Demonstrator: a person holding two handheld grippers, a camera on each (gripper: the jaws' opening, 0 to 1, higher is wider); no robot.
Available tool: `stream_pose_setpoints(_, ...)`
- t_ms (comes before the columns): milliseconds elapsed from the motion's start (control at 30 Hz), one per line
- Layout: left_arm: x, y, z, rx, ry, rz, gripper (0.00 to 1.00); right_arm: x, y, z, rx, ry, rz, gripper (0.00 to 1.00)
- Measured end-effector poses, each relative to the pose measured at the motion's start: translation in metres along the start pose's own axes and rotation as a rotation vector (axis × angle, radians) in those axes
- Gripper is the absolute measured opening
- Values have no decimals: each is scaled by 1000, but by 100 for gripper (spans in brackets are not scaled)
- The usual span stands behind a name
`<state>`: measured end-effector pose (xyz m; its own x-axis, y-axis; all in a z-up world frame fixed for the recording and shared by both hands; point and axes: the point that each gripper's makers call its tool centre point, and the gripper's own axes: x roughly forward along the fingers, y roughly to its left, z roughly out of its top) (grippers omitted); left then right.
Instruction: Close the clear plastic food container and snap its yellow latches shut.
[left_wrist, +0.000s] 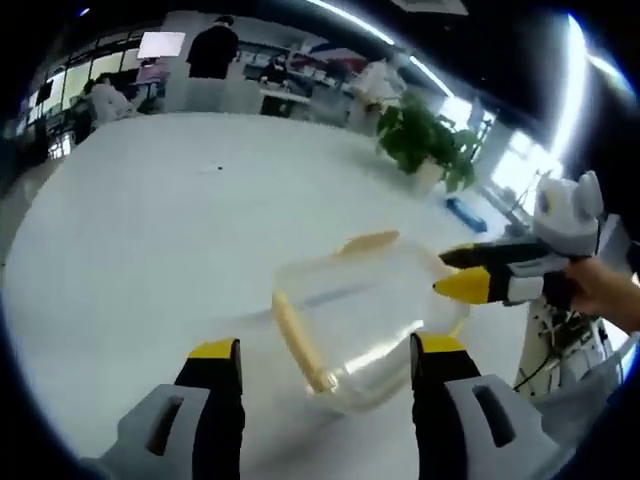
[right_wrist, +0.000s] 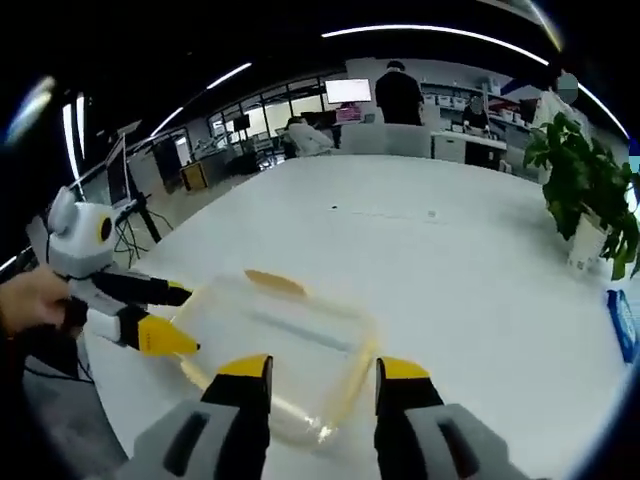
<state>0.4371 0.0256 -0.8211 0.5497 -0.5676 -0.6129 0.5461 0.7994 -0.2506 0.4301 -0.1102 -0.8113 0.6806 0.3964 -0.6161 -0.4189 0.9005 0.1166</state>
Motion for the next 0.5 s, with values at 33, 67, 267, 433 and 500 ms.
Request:
stream_pose_setpoints(33,-2,1,2,34,7,6,71,0,-1,1,-7,-2,-2,40)
stream_pose_setpoints(67,-2,2,4,56,10,12,71,0,0,2,-12,-6,4,39)
stream_pose_setpoints(267,-8,3,16,132,1,29,65,-5,3,17,-25,-54,29,40)
stream_pose_setpoints(433,-9,-7,27,214,-34,-7,68,-11,10,22,-46,-77,97,41)
stream_pose_setpoints(500,-10,-13,30,249,-50,-28,70,-12,11,21,-66,-73,118,41)
